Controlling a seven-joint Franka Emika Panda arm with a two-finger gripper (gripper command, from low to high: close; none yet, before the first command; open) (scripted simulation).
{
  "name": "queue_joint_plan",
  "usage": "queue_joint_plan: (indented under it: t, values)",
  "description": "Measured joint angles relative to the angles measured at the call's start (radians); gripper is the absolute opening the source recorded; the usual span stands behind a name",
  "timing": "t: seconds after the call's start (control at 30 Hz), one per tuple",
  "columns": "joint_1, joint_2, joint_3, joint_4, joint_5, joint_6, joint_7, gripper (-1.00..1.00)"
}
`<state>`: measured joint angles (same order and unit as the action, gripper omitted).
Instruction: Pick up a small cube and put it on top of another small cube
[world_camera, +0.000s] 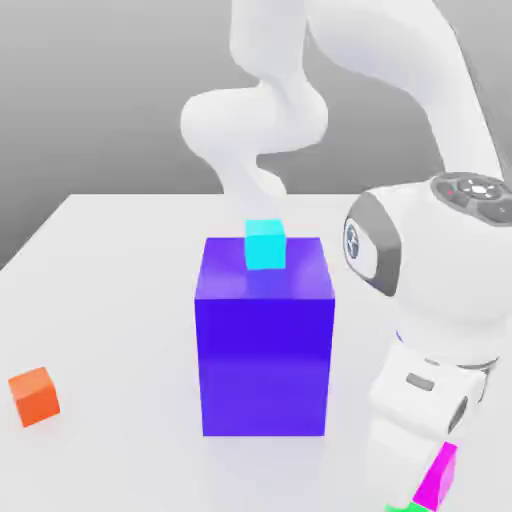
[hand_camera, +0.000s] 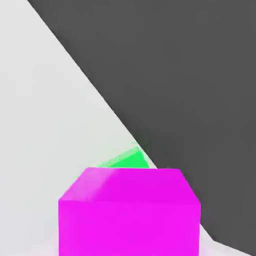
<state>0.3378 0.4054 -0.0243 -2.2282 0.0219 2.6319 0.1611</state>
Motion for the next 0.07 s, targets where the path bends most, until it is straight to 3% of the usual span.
queue_joint_plan:
  t: [0.07]
  values:
    - [0.0,0.0,0.0,0.0,0.0,0.0,0.0,1.0]
